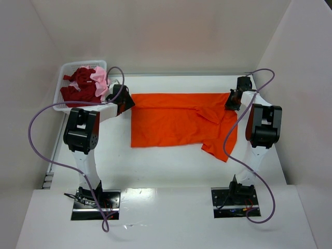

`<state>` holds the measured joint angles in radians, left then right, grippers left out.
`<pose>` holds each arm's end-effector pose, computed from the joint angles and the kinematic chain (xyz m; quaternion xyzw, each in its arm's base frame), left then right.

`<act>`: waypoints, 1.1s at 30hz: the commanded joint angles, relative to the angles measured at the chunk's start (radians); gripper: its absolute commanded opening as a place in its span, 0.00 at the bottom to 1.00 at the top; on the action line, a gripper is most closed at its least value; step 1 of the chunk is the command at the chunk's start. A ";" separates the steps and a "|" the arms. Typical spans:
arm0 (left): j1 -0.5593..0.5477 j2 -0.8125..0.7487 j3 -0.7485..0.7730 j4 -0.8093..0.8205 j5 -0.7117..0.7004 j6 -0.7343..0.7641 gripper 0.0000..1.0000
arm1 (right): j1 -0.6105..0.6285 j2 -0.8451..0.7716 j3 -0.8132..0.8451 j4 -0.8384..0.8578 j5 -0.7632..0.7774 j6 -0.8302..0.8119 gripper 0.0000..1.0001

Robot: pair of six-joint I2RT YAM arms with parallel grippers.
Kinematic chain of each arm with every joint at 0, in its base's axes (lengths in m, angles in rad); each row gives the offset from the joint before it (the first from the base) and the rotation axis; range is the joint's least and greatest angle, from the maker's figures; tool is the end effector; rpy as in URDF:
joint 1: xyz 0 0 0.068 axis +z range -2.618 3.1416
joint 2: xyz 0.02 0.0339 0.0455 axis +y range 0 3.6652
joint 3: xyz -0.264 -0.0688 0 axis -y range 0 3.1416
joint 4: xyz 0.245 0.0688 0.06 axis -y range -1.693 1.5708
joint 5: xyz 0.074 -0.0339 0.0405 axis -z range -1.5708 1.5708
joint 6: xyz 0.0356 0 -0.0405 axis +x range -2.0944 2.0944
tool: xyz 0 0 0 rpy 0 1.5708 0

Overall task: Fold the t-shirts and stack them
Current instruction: Fold the flattened tshirt in 1/3 of the way

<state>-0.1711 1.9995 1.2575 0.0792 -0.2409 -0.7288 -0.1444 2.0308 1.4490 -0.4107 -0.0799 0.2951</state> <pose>0.4315 -0.0659 0.1655 -0.2962 0.8432 -0.0921 0.4390 0.4306 -0.0597 0.1739 0.1977 0.9372 0.0596 0.2812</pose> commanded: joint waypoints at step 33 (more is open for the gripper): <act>-0.004 0.041 0.075 -0.021 0.106 0.032 0.39 | 0.002 -0.026 0.005 0.018 0.005 0.004 0.05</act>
<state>-0.1726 2.0327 1.3407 0.0368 -0.1349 -0.6880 -0.1444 2.0312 1.4490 -0.4107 -0.0860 0.2951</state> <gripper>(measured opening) 0.391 0.054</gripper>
